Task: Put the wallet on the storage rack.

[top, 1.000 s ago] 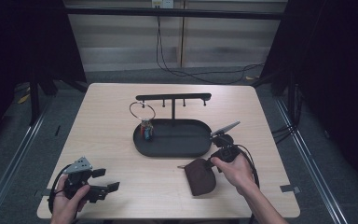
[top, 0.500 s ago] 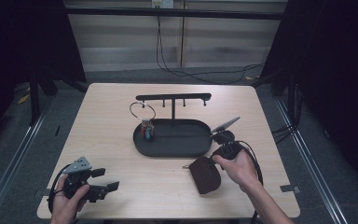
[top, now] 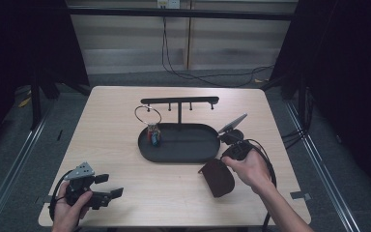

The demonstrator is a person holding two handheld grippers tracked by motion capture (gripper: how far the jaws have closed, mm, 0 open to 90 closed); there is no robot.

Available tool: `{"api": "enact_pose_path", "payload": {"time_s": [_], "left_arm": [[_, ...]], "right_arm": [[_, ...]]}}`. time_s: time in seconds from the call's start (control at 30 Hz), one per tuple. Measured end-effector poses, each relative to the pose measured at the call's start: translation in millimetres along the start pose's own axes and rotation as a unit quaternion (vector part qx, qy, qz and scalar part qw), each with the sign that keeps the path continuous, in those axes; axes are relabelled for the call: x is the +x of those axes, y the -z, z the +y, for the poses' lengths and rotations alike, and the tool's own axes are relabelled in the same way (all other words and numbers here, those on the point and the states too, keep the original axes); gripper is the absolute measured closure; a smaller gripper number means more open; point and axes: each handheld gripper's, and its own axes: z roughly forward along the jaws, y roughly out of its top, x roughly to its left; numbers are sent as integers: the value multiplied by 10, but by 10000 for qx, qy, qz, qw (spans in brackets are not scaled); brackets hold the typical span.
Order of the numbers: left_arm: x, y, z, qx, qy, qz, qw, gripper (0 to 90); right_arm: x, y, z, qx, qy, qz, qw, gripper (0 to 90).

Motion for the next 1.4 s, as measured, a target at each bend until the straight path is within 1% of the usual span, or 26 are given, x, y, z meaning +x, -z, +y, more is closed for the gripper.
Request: {"api": "enact_pose_path", "payload": {"time_s": [0.1, 0.27, 0.4, 0.43, 0.53, 0.57, 0.6, 0.73, 0.83, 0.9, 1.03, 1.07, 1.1, 1.13, 1.2, 1.27, 1.3, 1.4], "left_arm": [[1, -1, 0, -1, 4, -11, 10000, 166], [2, -1, 6, 7, -3, -37, 10000, 167], [4, 6, 6, -3, 1, -21, 10000, 167], [1, 5, 5, -15, 9, -24, 10000, 166], [1, 7, 5, -17, 3, -20, 10000, 167], [0, 4, 4, -19, 13, -29, 10000, 166], [0, 3, 4, -14, 8, -33, 10000, 166], [2, 8, 5, -19, -2, -30, 10000, 167], [6, 7, 5, -18, 15, -26, 10000, 166], [6, 4, 6, -8, 8, -20, 10000, 166], [0, 8, 3, -13, 12, -30, 10000, 166], [0, 11, 4, -23, 19, -25, 10000, 166], [3, 16, 5, -26, 21, -29, 10000, 166], [6, 16, 5, -70, 44, -66, 9999, 166], [11, 21, 5, -86, 76, -30, 9999, 163], [17, 20, 3, -105, 97, -73, 9999, 163], [13, 22, 4, -101, 98, -43, 9999, 163], [11, 30, 2, -130, 69, -87, 9999, 163]], "right_arm": [[5, 24, 21, 48, 15, -57, 10000, 840], [15, 83, 77, 145, 2, -267, 9995, 839], [46, 181, 112, 96, 50, -318, 9994, 839], [52, 209, 120, 45, 46, -339, 9994, 839], [63, 259, 139, 4, 44, -386, 9992, 839], [69, 275, 148, 33, 43, -409, 9991, 839], [73, 290, 157, 57, 56, -414, 9991, 839], [82, 356, 191, -24, 55, -447, 9990, 839], [76, 406, 211, -37, 53, -461, 9989, 839], [71, 430, 226, -10, 48, -489, 9988, 839], [65, 481, 246, -82, 21, -506, 9987, 839], [66, 495, 251, -71, 39, -515, 9986, 839], [65, 509, 254, -119, 32, -494, 9987, 838], [66, 524, 260, -126, 39, -480, 9988, 839], [63, 554, 272, -174, 45, -482, 9987, 839], [54, 579, 293, -205, 31, -471, 9987, 839], [50, 589, 306, -219, 37, -481, 9986, 839], [47, 605, 347, -231, 37, -508, 9984, 839]]}}
